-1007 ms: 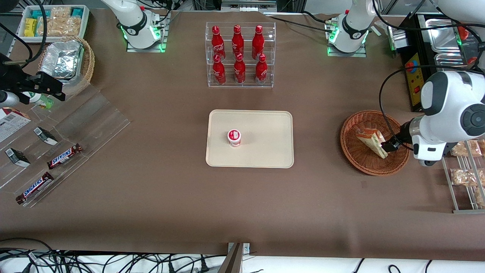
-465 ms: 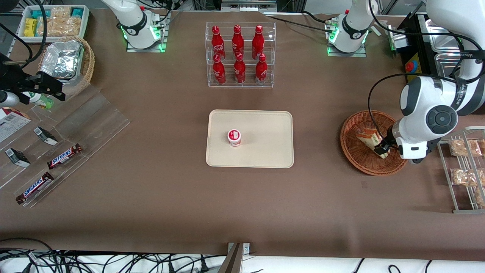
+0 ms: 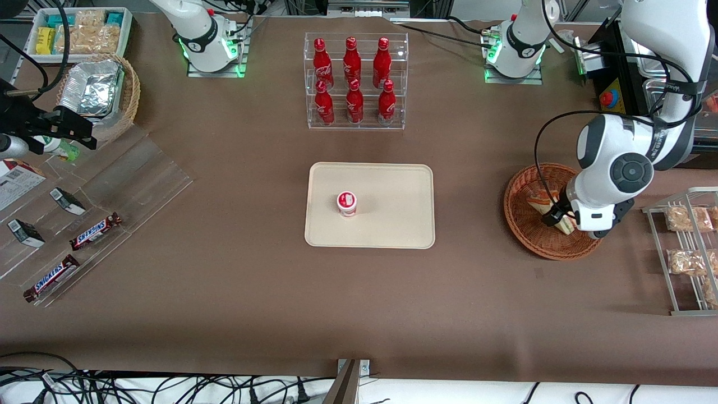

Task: Place sandwich from basket to tray
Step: 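Close the left gripper on the sandwich's upright edge, then lift the sandwich out of the basket with the left gripper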

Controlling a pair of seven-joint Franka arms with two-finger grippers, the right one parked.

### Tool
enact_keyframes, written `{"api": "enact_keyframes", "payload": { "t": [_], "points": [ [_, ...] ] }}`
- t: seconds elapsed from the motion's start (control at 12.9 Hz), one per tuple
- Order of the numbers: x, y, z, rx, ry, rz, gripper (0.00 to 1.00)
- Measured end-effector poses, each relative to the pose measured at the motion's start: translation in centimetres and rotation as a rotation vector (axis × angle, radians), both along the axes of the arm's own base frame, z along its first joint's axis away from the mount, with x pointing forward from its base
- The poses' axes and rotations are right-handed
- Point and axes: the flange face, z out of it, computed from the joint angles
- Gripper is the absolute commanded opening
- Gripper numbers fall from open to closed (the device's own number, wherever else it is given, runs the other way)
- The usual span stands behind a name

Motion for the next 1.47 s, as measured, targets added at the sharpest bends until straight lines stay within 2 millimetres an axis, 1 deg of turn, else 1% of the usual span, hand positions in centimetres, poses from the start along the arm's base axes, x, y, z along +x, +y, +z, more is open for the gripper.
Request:
{"api": "enact_keyframes", "payload": {
  "t": [0.23, 0.46, 0.62, 0.7, 0.77, 1.24, 1.47],
  "points": [
    [-0.7, 0.0, -1.0, 0.017, 0.004, -0.009, 1.00],
    [-1.0, 0.1, -1.3, 0.038, 0.007, -0.002, 0.99],
    [-1.0, 0.1, -1.4, 0.039, 0.008, 0.001, 0.64],
    [-1.0, 0.1, -1.4, 0.040, 0.007, 0.008, 0.50],
    [-1.0, 0.1, -1.4, 0.041, 0.006, 0.016, 0.41],
    [-1.1, -0.1, -1.4, 0.041, 0.005, 0.020, 0.41],
    [-0.4, -1.0, -0.5, 0.039, -0.006, 0.005, 0.41]
  ]
}}
